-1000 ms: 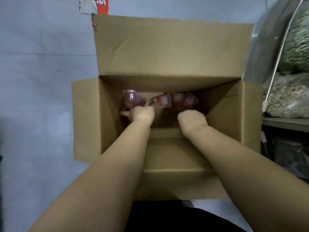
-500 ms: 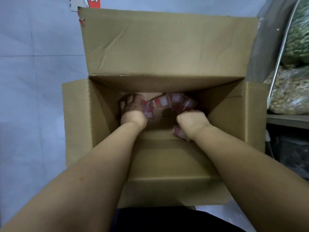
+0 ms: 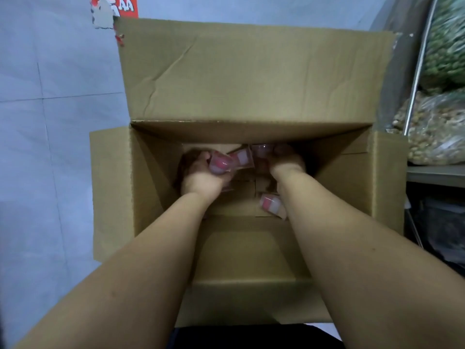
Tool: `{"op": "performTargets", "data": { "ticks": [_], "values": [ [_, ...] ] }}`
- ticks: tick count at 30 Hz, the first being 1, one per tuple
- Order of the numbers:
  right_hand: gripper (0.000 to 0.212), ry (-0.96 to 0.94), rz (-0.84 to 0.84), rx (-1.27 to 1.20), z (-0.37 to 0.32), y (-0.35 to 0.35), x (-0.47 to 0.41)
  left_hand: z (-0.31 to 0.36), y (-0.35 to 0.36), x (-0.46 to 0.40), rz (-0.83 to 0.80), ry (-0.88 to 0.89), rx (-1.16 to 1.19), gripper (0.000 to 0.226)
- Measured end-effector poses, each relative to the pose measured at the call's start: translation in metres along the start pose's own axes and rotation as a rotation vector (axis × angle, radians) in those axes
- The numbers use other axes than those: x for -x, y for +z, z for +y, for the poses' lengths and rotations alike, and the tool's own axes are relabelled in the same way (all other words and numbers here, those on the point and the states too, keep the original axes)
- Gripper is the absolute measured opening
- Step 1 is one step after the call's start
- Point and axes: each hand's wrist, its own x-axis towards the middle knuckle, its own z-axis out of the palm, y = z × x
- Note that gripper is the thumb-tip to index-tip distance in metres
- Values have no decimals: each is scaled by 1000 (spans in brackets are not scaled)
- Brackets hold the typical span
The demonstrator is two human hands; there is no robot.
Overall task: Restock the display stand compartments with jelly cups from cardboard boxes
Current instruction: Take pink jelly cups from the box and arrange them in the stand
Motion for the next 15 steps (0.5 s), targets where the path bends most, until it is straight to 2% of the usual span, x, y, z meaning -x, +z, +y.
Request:
{"op": "performTargets", "data": {
  "ticks": [2,4,5,7,9,12,15],
  "values": [
    [29,8,-42,-104,4,0,-2,7,3,0,-37,30,162,56],
    [5,58,-60,-440,9,-1,5,12,-1,3,-54,9,295,52],
    [11,105,-84,-576,9,-1,12,15,-6,7,-42,-16,352,46],
    [6,149,-125,-751,11,-3,37,22,-16,26,-22,-44,499,34],
    [16,38,-136,-877,10,-9,77,32,-30,60,-22,-43,600,39],
    [27,-154,-109,-952,6,-38,165,56,-68,131,-64,9,614,49],
    [43,-228,-100,-1107,-3,-92,268,98,-130,215,-105,137,622,42]
  ]
}}
